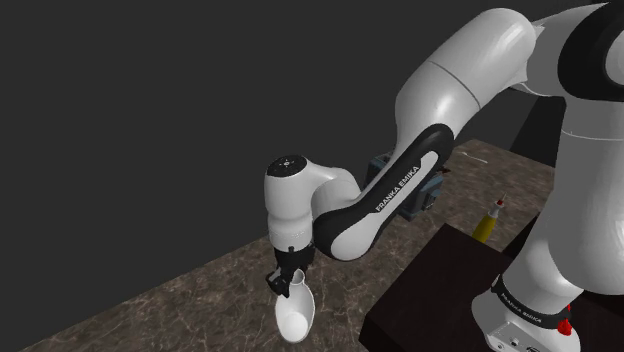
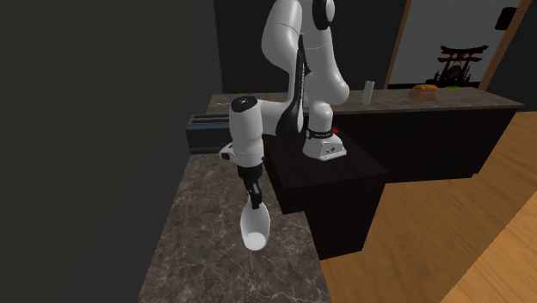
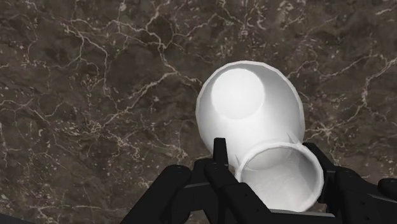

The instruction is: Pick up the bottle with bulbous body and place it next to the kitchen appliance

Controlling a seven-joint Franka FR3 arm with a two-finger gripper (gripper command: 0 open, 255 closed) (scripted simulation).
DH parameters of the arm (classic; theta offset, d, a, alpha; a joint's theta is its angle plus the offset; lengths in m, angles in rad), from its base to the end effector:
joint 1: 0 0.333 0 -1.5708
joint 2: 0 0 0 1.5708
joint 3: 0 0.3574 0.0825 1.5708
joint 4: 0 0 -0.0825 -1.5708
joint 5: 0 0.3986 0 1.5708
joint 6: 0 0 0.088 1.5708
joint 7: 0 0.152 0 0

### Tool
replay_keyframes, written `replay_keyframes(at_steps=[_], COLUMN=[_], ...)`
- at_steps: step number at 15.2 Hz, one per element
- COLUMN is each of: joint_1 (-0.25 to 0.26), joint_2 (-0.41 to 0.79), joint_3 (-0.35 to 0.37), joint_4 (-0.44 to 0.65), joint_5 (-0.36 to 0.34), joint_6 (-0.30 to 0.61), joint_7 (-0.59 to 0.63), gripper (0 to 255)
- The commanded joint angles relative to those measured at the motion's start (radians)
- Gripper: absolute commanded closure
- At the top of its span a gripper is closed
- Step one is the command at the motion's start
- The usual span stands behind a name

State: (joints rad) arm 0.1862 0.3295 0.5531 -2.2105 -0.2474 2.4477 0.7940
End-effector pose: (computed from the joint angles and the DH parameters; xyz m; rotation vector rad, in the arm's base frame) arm 0.4214 0.3796 0.2300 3.1279 0.1843 -0.0507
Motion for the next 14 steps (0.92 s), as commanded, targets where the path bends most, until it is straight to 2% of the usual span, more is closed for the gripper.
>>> replay_keyframes(at_steps=[1,14], joint_1=[-0.009,-0.049], joint_2=[-0.022,-0.162], joint_3=[0.011,0.06], joint_4=[0.006,0.04], joint_5=[0.021,0.14], joint_6=[-0.024,-0.172], joint_7=[-0.015,-0.095], gripper=[255,255])
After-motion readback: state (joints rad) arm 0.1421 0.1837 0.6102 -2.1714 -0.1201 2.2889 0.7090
